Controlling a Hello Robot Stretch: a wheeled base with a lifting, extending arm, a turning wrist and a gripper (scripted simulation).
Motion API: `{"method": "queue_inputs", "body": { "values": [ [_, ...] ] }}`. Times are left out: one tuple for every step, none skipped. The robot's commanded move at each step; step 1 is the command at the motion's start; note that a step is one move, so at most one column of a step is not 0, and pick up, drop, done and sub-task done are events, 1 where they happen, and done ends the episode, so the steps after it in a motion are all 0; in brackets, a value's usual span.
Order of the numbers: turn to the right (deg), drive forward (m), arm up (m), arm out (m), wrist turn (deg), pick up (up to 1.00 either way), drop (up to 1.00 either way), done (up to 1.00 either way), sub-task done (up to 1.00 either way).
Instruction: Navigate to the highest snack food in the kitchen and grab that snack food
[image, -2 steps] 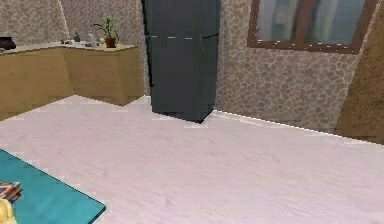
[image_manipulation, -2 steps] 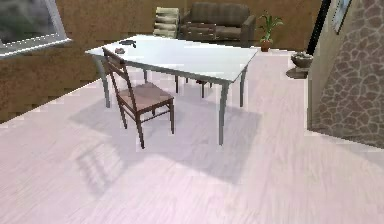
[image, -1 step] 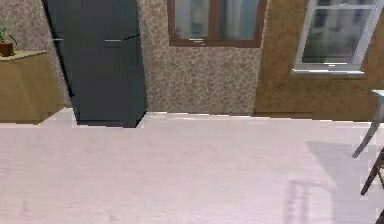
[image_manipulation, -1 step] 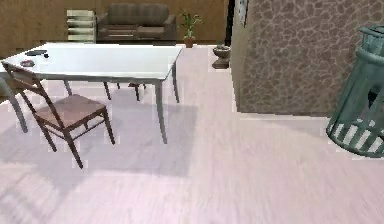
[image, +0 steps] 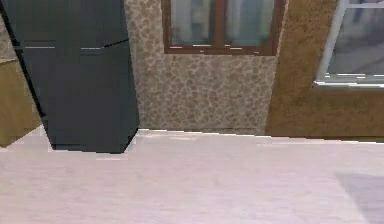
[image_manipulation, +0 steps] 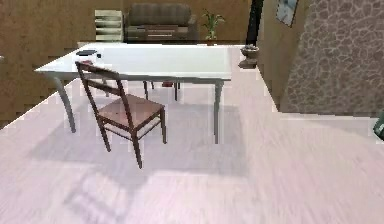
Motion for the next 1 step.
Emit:
{"method": "queue_inputs", "body": {
  "values": [
    [-33.0,0.00,0.00,0.00,0.0,0.00,0.00,0.00,0.00]
  ]
}}
